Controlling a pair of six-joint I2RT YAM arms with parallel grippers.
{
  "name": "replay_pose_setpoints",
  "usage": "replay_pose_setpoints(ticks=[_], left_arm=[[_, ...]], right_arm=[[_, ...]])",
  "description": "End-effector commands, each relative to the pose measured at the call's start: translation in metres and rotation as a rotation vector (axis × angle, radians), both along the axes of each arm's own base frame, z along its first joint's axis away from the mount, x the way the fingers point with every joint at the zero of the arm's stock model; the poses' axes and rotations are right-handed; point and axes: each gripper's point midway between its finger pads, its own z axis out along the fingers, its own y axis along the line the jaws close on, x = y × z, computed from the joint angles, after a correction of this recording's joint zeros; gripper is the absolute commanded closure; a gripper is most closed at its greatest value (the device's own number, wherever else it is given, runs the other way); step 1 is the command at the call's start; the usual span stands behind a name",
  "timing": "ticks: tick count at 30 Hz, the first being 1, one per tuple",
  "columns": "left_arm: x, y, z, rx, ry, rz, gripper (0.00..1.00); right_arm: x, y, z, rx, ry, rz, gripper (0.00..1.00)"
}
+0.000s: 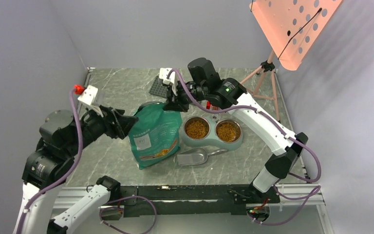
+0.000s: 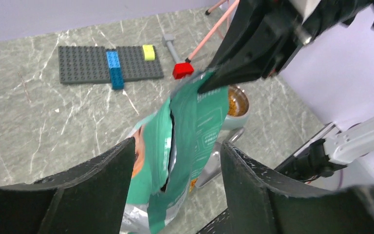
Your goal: Serve the pet food
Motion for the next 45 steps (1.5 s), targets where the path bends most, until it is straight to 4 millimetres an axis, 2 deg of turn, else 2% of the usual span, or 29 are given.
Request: replay_pose_setpoints(ticks=[1,4,6,10,13,17,22,27,36,41,43,45], left_arm=[[0.011,-0.012,0.035,-0.038,0.024,-0.02,0.3],[0.028,-0.024,0.051,-0.032,-0.007,-0.052,0.31],[0.037,-0.036,0.056,-0.031,-0.027,-0.097,0.31],[0.049,-0.059,0.038,0.001,0.029,-0.202,0.33],[0.044,-0.075,0.024,-0.01,0.066,-0.305,0.34],[0.035,-0.082,0.007,0.026,0.095,-0.357,0.32],[0.032,-0.084,-0.015,0.161,0.094,-0.35,0.34],[0.032,-0.088,-0.033,0.282,0.085,-0.35,0.52],[0.04,-0.084,-0.022,0.319,-0.001,-0.295,0.67],[0.044,-0.085,-0.019,0.355,-0.036,-0.305,0.83],[0.044,-0.088,-0.019,0.357,-0.034,-0.323,0.88],[0.043,-0.09,-0.018,0.353,-0.033,-0.332,0.91]], right_arm=[[-0.006,-0.02,0.024,-0.01,-0.064,-0.002,0.91],[-0.008,-0.024,0.016,-0.022,-0.055,-0.011,0.89],[-0.008,-0.025,0.016,-0.015,-0.057,-0.021,0.83],[-0.007,-0.026,0.018,0.007,-0.053,-0.05,0.69],[-0.007,-0.025,0.013,0.001,-0.03,-0.055,0.62],[-0.005,-0.025,0.013,0.005,-0.019,-0.072,0.56],[-0.002,-0.028,0.024,0.069,0.014,-0.067,0.55],[-0.001,-0.029,0.029,0.121,0.063,-0.031,0.62],[-0.013,-0.019,0.027,0.16,0.107,0.07,0.53],[-0.014,-0.013,0.025,0.159,0.104,0.096,0.52],[-0.013,-0.009,0.023,0.138,0.092,0.098,0.54],[-0.009,-0.008,0.019,0.11,0.072,0.084,0.64]])
